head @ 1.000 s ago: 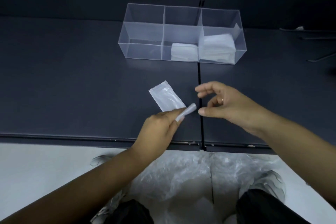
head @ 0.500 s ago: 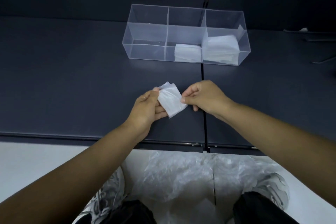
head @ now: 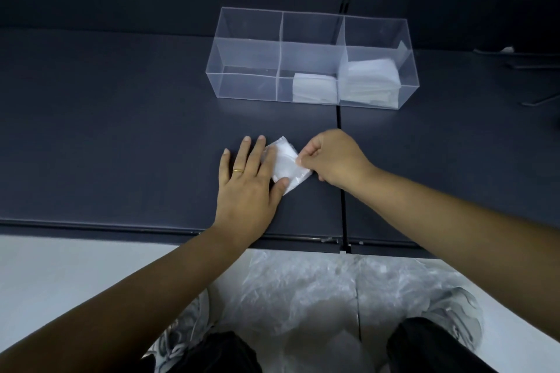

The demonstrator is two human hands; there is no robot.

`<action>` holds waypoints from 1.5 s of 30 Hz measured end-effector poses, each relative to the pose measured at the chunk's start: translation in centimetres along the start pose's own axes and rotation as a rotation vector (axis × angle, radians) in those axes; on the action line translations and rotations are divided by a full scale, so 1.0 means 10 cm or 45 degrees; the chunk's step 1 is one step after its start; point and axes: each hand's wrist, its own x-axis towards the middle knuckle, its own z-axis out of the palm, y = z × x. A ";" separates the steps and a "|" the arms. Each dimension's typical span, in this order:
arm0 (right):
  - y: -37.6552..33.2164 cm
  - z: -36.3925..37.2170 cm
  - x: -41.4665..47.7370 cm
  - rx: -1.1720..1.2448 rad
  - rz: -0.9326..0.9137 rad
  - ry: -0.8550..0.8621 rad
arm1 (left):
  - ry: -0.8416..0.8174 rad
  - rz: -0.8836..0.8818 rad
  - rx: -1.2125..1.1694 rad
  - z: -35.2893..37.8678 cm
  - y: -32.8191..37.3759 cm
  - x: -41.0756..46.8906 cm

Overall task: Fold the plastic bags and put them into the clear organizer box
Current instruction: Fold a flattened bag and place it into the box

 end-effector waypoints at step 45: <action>-0.04 -0.44 -0.42 0.406 -0.348 0.015 | -0.190 -0.202 -1.589 -0.64 0.05 0.28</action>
